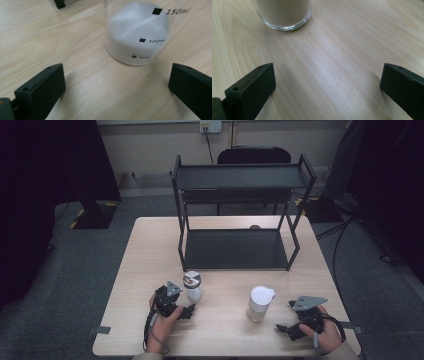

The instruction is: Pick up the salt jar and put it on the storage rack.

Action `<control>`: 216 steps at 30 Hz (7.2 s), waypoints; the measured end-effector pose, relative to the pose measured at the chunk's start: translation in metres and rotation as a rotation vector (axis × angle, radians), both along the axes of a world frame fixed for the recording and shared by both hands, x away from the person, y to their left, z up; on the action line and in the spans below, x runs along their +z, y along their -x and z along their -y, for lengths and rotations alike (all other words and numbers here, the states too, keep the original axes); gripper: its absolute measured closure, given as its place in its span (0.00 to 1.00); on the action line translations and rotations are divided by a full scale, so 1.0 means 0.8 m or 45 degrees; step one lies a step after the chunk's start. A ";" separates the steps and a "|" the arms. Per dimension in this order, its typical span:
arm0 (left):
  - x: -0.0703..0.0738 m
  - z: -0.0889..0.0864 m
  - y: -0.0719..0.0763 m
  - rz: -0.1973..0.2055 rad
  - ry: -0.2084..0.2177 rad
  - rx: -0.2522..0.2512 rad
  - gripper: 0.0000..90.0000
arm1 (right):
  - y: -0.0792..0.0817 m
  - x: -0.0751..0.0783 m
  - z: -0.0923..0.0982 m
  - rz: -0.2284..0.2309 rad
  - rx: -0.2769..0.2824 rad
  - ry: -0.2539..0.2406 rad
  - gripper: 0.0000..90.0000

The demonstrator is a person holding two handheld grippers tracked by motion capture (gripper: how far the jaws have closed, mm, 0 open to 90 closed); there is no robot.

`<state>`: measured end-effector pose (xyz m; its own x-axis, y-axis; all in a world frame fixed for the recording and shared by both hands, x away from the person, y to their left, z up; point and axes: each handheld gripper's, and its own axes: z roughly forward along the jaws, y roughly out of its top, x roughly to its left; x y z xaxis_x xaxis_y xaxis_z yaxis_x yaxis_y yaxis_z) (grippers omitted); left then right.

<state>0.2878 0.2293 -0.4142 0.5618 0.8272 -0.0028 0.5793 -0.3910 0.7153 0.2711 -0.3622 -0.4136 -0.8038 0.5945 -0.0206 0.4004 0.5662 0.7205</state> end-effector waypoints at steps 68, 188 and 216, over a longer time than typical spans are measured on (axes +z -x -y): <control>0.022 0.031 -0.038 0.032 0.104 -0.078 0.34 | 0.000 0.000 0.000 0.000 0.000 0.000 0.00; 0.304 0.123 -0.161 0.087 0.083 -0.327 0.34 | -0.001 0.000 -0.001 0.000 0.000 0.002 0.00; 0.369 0.140 -0.183 0.106 0.072 -0.348 0.34 | -0.001 0.000 -0.001 -0.001 0.000 0.001 0.00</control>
<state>0.4342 0.1176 -0.1189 0.7639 0.6453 0.0111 0.3963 -0.4826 0.7810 0.2716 -0.3616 -0.4133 -0.8038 0.5946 -0.0206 0.4008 0.5668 0.7198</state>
